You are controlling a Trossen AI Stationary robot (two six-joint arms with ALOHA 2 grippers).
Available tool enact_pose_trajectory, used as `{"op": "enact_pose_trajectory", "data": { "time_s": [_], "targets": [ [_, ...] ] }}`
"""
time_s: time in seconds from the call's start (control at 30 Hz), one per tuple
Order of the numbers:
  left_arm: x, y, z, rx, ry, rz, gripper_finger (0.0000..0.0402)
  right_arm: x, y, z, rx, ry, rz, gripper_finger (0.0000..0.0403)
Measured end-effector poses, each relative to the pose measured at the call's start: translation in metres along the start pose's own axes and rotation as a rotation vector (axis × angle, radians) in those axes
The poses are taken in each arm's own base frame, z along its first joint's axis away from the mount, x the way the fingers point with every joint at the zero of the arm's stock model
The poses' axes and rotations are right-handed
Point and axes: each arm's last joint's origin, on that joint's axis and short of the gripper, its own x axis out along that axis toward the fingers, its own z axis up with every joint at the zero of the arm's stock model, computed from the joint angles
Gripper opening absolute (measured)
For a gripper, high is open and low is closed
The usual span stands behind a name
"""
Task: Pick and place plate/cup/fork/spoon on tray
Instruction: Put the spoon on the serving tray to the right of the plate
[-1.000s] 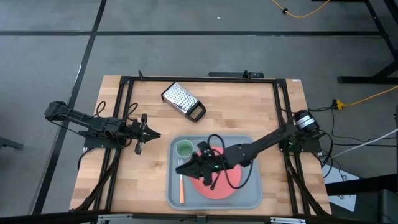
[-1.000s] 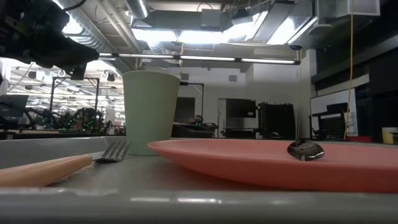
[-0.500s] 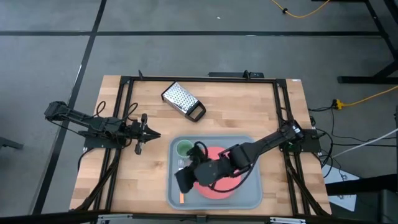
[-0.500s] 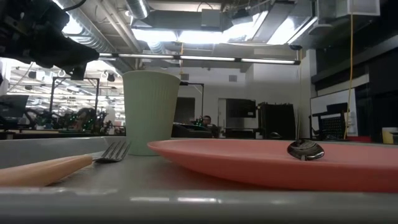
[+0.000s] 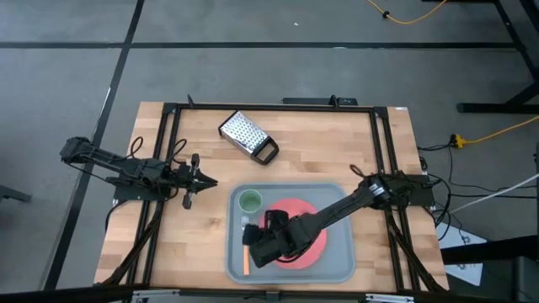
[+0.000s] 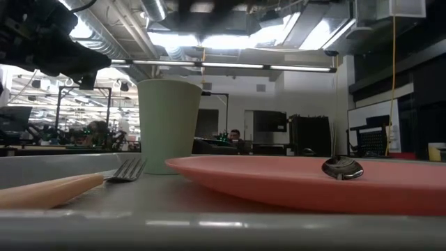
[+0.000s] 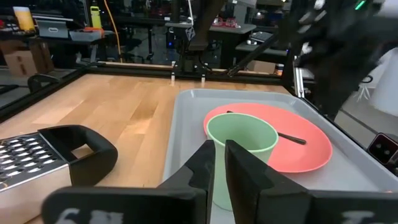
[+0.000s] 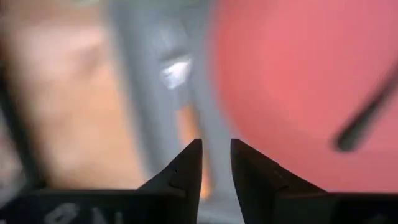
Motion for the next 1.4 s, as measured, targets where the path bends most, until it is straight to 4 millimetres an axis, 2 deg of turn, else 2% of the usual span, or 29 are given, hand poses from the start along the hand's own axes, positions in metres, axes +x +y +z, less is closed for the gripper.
{"op": "enact_pose_trajectory", "data": {
  "time_s": [0.13,0.23,0.37,0.57,0.7,0.87,1.17,1.4],
  "targets": [
    [0.0,0.0,0.0,0.0,0.0,0.0,0.0026,0.02,-0.016,0.007,0.1,0.0,-0.243,0.0088],
    [0.0,0.0,0.0,0.0,0.0,0.0,0.0026,0.016,-0.026,0.013,0.141,-0.033,-0.377,0.0088],
    [0.0,0.0,0.0,0.0,0.0,0.0,0.003,0.014,-0.031,0.02,0.191,-0.141,-0.419,0.0088],
    [0.0,0.0,0.0,0.0,0.0,0.0,0.0032,0.044,-0.038,0.023,0.183,-0.176,-0.503,0.0088],
    [0.0,0.0,0.0,0.0,0.0,0.0,0.0028,0.048,-0.044,0.027,0.177,-0.192,-0.599,0.0088],
    [0.0,0.0,0.0,0.0,0.0,0.0,0.0026,0.047,-0.045,0.028,0.185,-0.199,-0.615,0.0088],
    [0.0,0.0,0.0,0.0,0.0,-0.001,0.0033,0.058,-0.047,0.029,0.148,-0.278,-0.585,0.0088],
    [0.0,0.0,0.0,0.0,0.0,0.0,0.0026,0.061,-0.05,0.027,0.212,-0.263,-0.605,0.0088]
  ]
}}
